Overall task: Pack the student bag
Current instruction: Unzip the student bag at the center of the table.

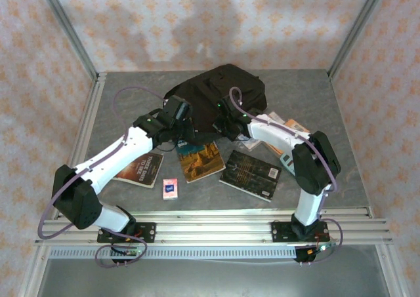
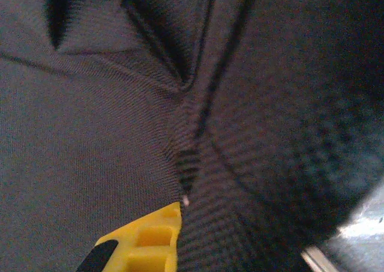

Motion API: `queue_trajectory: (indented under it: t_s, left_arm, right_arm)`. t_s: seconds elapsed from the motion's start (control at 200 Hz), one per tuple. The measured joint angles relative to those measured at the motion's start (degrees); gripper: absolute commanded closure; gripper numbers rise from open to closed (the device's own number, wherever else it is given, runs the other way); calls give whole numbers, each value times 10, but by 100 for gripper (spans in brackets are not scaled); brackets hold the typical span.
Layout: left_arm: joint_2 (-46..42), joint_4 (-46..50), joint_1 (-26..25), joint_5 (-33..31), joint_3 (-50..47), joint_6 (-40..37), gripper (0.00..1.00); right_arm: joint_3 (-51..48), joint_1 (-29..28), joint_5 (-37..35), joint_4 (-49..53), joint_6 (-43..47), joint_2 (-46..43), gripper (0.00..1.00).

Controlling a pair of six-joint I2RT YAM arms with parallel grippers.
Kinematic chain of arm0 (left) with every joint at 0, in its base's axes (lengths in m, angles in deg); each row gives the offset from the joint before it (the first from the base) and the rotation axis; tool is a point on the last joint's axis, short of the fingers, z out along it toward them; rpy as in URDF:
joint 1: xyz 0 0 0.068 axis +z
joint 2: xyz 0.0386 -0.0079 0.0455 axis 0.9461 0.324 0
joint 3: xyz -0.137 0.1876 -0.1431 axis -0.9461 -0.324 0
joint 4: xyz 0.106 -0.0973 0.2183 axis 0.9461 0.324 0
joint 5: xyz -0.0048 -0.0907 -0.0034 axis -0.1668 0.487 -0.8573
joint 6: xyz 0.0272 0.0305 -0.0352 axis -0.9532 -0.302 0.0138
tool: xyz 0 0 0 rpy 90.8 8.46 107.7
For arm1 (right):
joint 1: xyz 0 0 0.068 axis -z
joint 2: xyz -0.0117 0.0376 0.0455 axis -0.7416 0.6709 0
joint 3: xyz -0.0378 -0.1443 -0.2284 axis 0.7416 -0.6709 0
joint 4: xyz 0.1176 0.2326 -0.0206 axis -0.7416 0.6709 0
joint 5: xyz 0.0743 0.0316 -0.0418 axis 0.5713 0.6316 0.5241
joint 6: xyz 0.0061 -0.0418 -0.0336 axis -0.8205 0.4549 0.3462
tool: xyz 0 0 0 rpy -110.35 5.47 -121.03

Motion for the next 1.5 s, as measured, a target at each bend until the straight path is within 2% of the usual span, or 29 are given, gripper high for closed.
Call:
queue_trajectory:
  t_s: [0.275,0.49,0.826,1.071,1.106,1.206,1.256,1.361,1.496]
  left_arm:
    - [-15,9,35,-2,0,-19,100]
    - [-31,19,54,-1,-5,-24,100]
    - [-79,23,55,1,-59,-28,100]
    - [-115,22,55,6,-92,-28,100]
    - [-118,20,54,7,-95,-28,100]
    - [-117,18,45,7,-95,-28,100]
    - [-115,18,33,0,-95,-28,100]
    - [-107,17,14,-2,-95,-25,100]
    - [-98,14,2,-1,-94,-21,100]
  right_arm:
    - [0,0,37,-3,146,-23,100]
    - [-12,4,38,25,214,-52,100]
    - [-31,33,41,69,296,-76,100]
    - [5,41,29,124,387,-74,100]
    - [11,43,28,129,393,-72,93]
    - [24,51,17,141,399,-61,61]
    - [26,57,2,149,404,-57,54]
    - [27,68,-42,173,375,-56,52]
    - [46,71,-101,215,289,-59,53]
